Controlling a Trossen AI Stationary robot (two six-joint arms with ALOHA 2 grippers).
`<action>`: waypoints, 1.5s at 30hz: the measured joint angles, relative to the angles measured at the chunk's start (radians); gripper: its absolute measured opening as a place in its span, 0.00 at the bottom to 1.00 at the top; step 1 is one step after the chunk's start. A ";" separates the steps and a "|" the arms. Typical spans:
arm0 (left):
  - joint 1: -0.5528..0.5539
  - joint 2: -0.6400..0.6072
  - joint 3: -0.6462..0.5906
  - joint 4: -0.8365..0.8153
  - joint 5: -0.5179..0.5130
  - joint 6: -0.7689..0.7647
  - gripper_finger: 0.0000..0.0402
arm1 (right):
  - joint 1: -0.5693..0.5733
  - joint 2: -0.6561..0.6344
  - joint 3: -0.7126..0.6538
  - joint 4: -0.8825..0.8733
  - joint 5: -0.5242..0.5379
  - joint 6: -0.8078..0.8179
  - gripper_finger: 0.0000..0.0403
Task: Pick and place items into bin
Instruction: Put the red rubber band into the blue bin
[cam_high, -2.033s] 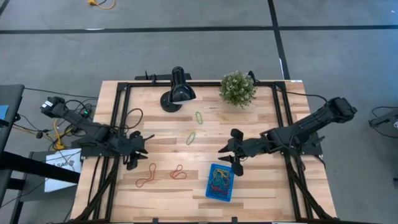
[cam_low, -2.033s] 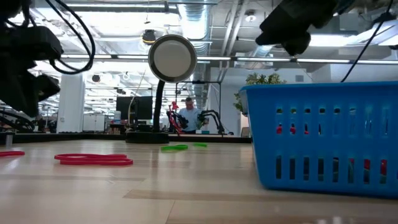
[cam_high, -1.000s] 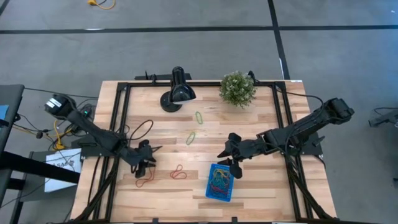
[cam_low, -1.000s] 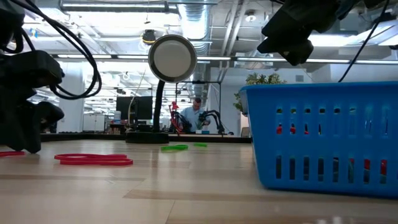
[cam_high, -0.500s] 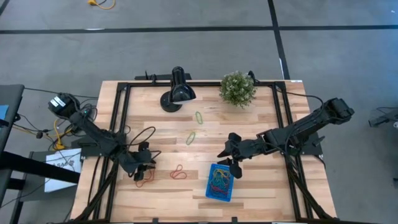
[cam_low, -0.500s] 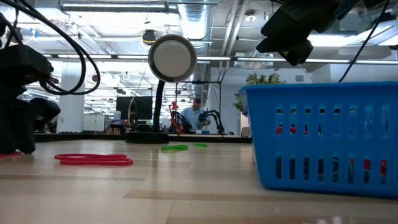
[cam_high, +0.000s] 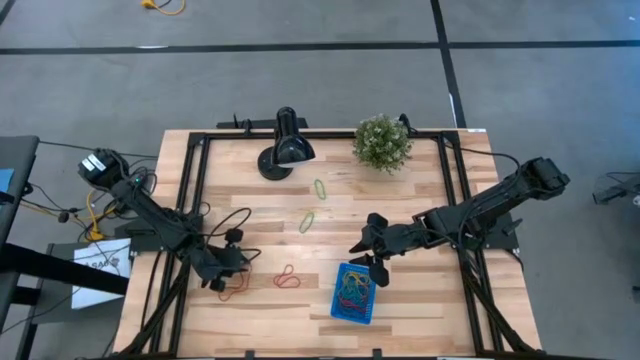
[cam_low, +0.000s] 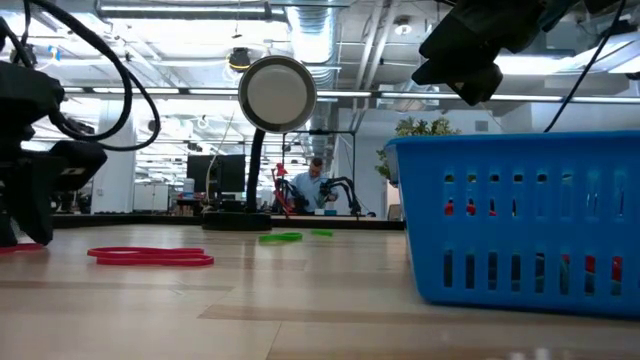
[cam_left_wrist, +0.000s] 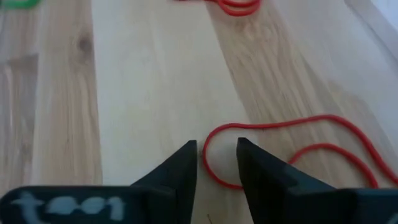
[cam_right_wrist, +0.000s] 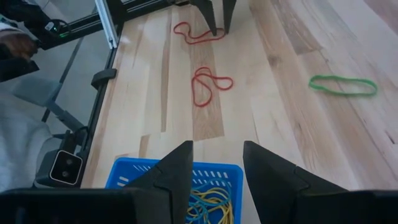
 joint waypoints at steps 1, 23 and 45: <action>0.003 0.001 0.004 -0.004 0.004 0.024 0.25 | 0.000 0.000 0.000 0.000 0.000 0.000 0.33; 0.019 0.008 0.105 0.017 -0.254 0.230 0.00 | 0.000 0.000 0.000 0.000 0.000 -0.002 0.33; 0.242 0.004 0.695 -0.024 -0.224 0.749 0.00 | -0.002 0.000 0.000 -0.002 0.037 -0.138 0.33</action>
